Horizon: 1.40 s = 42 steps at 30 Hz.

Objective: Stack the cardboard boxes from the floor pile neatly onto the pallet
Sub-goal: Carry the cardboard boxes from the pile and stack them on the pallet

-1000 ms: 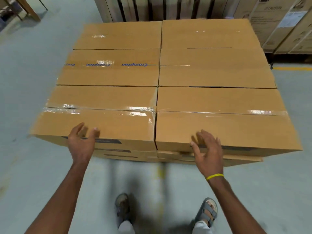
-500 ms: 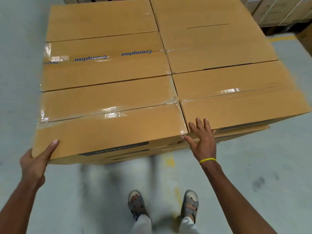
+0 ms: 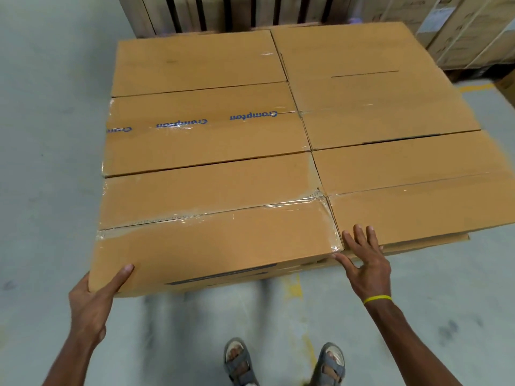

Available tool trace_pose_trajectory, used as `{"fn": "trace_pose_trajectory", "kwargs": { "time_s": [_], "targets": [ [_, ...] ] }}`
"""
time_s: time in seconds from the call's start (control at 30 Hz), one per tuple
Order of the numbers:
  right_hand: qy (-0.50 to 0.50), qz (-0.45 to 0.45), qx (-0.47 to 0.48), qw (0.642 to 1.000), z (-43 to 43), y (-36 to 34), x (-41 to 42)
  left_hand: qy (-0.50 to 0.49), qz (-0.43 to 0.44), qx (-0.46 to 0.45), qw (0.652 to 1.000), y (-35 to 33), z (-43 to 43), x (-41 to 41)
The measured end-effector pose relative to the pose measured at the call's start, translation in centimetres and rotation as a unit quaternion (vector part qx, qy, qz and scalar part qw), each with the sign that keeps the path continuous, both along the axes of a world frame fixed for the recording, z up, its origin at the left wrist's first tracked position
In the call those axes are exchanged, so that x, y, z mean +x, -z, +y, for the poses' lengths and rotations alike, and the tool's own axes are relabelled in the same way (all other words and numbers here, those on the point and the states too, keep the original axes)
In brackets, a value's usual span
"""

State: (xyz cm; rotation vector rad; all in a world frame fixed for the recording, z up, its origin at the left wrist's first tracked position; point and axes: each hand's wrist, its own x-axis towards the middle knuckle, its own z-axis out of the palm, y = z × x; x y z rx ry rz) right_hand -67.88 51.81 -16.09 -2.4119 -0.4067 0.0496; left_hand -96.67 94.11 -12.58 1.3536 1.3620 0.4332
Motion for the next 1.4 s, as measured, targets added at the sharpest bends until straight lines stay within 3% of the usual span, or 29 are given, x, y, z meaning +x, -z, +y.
{"fn": "trace_pose_trajectory", "kwargs": {
  "time_s": [0.23, 0.33, 0.47, 0.6, 0.7, 0.87, 1.23, 1.4],
  "targets": [
    [0.010, 0.086, -0.039, 0.995, 1.0, -3.1, -0.5, 0.137, 0.073, -0.042, 0.987, -1.4, 3.8, -0.3],
    [0.028, 0.059, -0.076, 0.995, 3.6, -5.0, 0.1, 0.168, 0.101, -0.040, 0.980, -2.2, 6.0, 1.6],
    [-0.020, 0.061, -0.046, 0.997, 11.0, -5.5, 3.6, 0.138, 0.078, -0.008, 0.987, -2.0, 10.0, 6.8],
    [-0.084, 0.043, -0.085, 0.992, 19.1, -3.7, 9.0, 0.057, 0.052, -0.004, 0.997, -0.7, 14.0, 12.5],
    [-0.042, 0.016, -0.134, 0.990, 22.6, -2.2, 13.2, 0.011, 0.063, 0.009, 0.998, 0.3, 17.0, 15.1],
    [0.023, 0.001, -0.184, 0.983, 23.6, -1.7, 15.0, -0.005, 0.042, 0.010, 0.999, 0.9, 19.0, 17.7],
    [0.046, 0.013, -0.080, 0.996, 23.4, -1.5, 14.9, 0.010, 0.024, 0.011, 1.000, -0.1, 17.8, 17.9],
    [0.034, 0.011, -0.109, 0.993, 23.3, -1.3, 14.7, 0.060, 0.065, 0.004, 0.996, -0.4, 18.6, 17.5]
  ]
}}
